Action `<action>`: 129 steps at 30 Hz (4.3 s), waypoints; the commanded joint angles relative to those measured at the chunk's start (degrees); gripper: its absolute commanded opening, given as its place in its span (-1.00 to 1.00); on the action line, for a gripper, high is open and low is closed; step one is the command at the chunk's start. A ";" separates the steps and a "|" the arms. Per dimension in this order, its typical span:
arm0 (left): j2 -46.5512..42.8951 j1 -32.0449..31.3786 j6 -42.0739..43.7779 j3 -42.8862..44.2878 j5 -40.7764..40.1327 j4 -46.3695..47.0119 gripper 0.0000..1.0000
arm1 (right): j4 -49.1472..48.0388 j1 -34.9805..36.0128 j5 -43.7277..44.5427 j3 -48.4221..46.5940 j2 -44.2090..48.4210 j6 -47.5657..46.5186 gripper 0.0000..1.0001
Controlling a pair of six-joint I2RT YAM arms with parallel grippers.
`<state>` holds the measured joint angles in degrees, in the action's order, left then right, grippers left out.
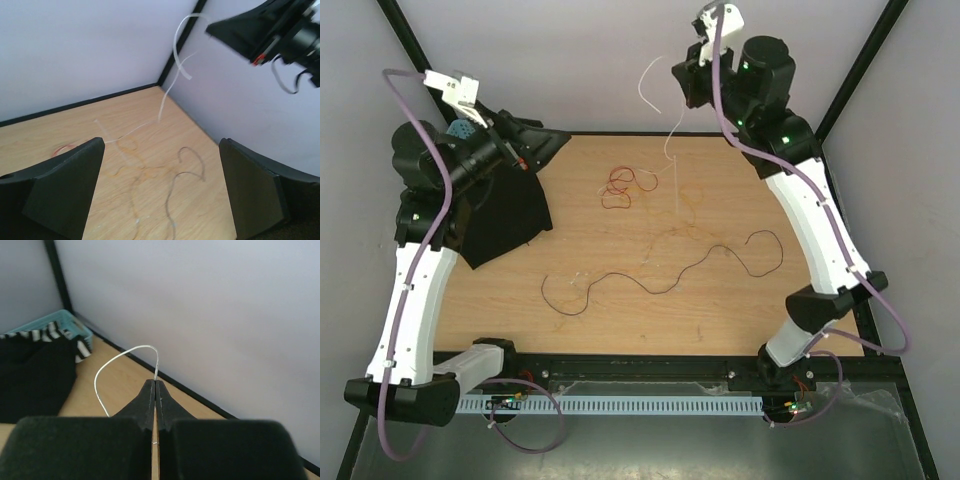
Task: Zip-tie the wires
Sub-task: Straighten the cable at the center of the board.
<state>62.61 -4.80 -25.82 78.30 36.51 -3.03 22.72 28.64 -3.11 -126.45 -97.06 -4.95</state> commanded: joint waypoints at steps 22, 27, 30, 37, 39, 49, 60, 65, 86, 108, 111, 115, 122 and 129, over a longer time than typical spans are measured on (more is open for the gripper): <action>10.03 -26.67 -3.28 7.03 0.66 7.33 0.11 | -7.25 1.07 -25.10 27.58 25.38 12.22 -0.93; 11.65 -27.87 -2.77 7.83 0.19 7.33 -0.91 | -7.38 1.10 -22.70 29.85 27.12 10.93 -0.85; 10.85 -27.90 -1.77 7.80 -1.92 7.30 -1.00 | -7.34 1.09 -20.57 31.88 28.29 10.43 -0.65; 7.89 -27.80 1.60 12.36 -5.35 3.54 -1.00 | -7.43 1.14 -16.73 41.53 32.59 9.40 0.23; 6.90 -27.76 3.73 14.43 -7.78 0.24 -1.00 | -7.42 1.10 -14.12 44.23 33.69 9.27 0.40; 1.28 -27.31 10.95 16.94 -16.30 -10.14 -1.00 | -10.55 1.14 -8.36 57.04 31.40 10.10 0.98; -0.81 -26.99 11.26 17.76 -15.95 -11.62 -1.00 | -17.10 1.06 0.18 55.73 9.91 25.87 0.99; -1.80 -26.84 11.04 17.71 -15.35 -12.23 -1.00 | -16.45 0.81 0.34 48.03 -2.36 32.15 0.99; -2.93 -26.76 9.82 17.36 -12.78 -12.75 -1.00 | -19.11 1.04 -2.00 39.62 -22.81 46.19 0.91; -4.69 -26.67 10.58 17.06 -13.92 -13.97 -1.00 | -15.17 1.05 3.10 28.17 -26.39 39.40 0.27; -4.86 -26.63 10.78 17.06 -14.00 -14.20 -1.00 | -11.60 0.89 5.35 23.04 -28.88 37.54 0.40; -5.08 -26.60 11.06 17.15 -14.36 -14.55 -1.00 | -10.71 0.93 7.77 19.73 -30.54 35.56 0.48; -6.55 -26.49 11.47 17.86 -15.46 -16.34 -1.00 | -10.76 -0.62 9.24 12.20 -31.24 31.44 0.19; -8.68 -26.36 12.50 17.11 -17.11 -16.88 -1.00 | -10.86 -2.83 9.15 2.85 -26.80 25.57 -0.90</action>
<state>55.46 -31.46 -14.55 94.24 20.62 -20.56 12.56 27.27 4.56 -118.30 -129.21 25.41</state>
